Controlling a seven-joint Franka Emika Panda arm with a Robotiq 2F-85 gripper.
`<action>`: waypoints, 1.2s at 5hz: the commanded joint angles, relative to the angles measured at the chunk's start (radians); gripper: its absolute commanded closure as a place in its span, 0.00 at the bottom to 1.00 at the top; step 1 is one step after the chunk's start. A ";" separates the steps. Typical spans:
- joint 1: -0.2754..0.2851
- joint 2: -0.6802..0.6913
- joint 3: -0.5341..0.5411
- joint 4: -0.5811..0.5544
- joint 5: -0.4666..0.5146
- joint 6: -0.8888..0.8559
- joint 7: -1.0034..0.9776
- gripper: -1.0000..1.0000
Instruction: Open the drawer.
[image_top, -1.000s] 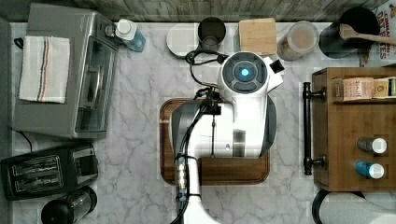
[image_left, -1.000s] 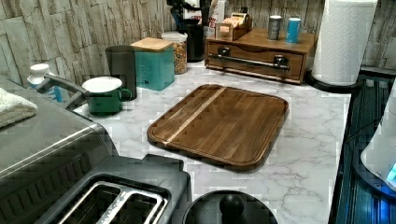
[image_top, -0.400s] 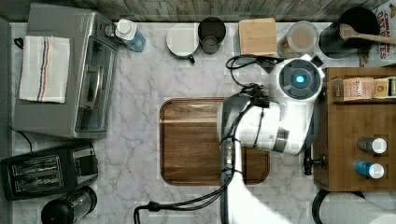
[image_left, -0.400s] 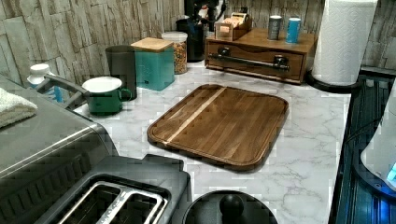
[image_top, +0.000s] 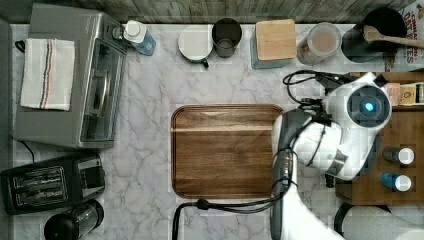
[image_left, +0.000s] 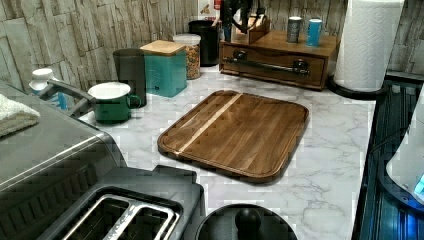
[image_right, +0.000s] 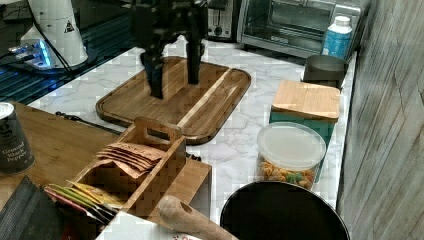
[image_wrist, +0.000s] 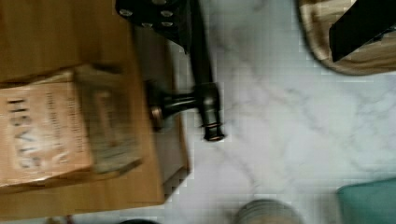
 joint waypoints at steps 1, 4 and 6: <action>-0.024 -0.098 0.033 -0.190 0.034 0.105 -0.124 0.00; 0.018 -0.099 -0.007 -0.278 -0.251 0.265 0.146 0.00; 0.010 -0.086 -0.030 -0.247 -0.295 0.271 0.160 0.00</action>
